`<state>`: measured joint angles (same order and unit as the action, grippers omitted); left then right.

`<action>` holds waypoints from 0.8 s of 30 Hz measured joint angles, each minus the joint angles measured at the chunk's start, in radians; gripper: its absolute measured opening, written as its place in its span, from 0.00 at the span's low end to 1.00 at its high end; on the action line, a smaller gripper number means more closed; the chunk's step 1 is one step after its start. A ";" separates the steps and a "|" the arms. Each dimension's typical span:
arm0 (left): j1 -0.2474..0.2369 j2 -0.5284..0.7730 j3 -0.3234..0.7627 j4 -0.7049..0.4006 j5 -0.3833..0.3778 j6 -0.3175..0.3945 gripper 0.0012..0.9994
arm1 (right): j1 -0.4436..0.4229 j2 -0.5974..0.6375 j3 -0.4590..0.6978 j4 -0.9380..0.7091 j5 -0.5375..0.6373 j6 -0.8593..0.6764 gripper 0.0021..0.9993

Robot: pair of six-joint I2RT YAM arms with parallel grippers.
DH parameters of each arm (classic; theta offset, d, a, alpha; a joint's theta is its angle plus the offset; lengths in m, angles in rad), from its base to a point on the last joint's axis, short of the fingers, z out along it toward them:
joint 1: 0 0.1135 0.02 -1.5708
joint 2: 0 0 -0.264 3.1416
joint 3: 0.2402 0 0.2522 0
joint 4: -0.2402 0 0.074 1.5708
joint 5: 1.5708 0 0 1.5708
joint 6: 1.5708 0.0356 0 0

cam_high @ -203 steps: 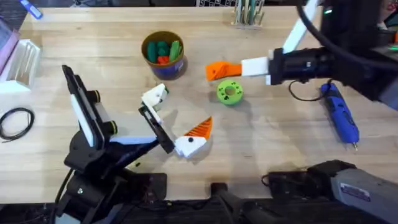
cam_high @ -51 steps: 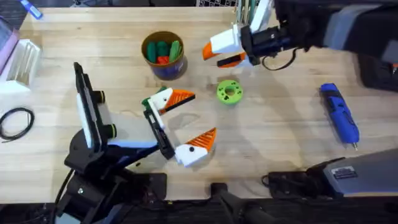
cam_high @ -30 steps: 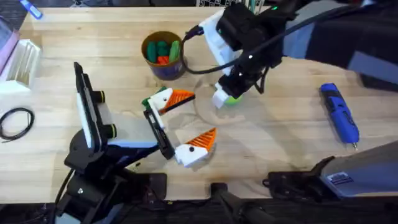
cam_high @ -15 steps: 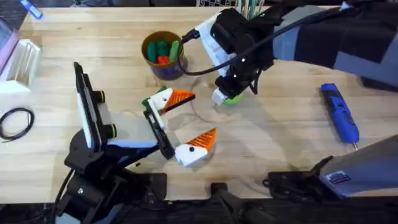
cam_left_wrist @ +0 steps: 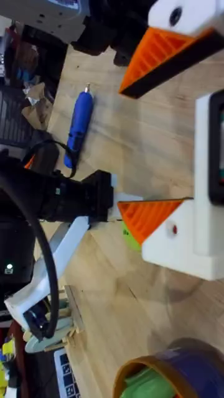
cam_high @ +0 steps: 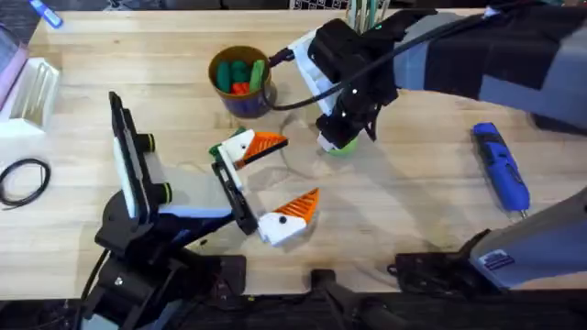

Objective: Pick up the gripper from the table and insert it into the empty holder that is missing its gripper. Then pick up a screw, insert it into the mounting hole, and use the screwdriver to tighten it. Finally, clean up the table by picking up the vegetable and placing it into the bucket.

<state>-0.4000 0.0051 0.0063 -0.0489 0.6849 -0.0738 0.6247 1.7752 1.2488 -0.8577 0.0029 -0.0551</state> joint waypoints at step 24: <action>0.000 0.000 0.000 0.000 0.000 0.000 0.99 | -0.109 0.001 0.445 -0.389 0.000 -0.001 0.00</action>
<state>-0.4000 0.0053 0.0063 -0.0490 0.6849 -0.0741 0.5154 1.7763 1.6938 -1.2472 0.0029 -0.0565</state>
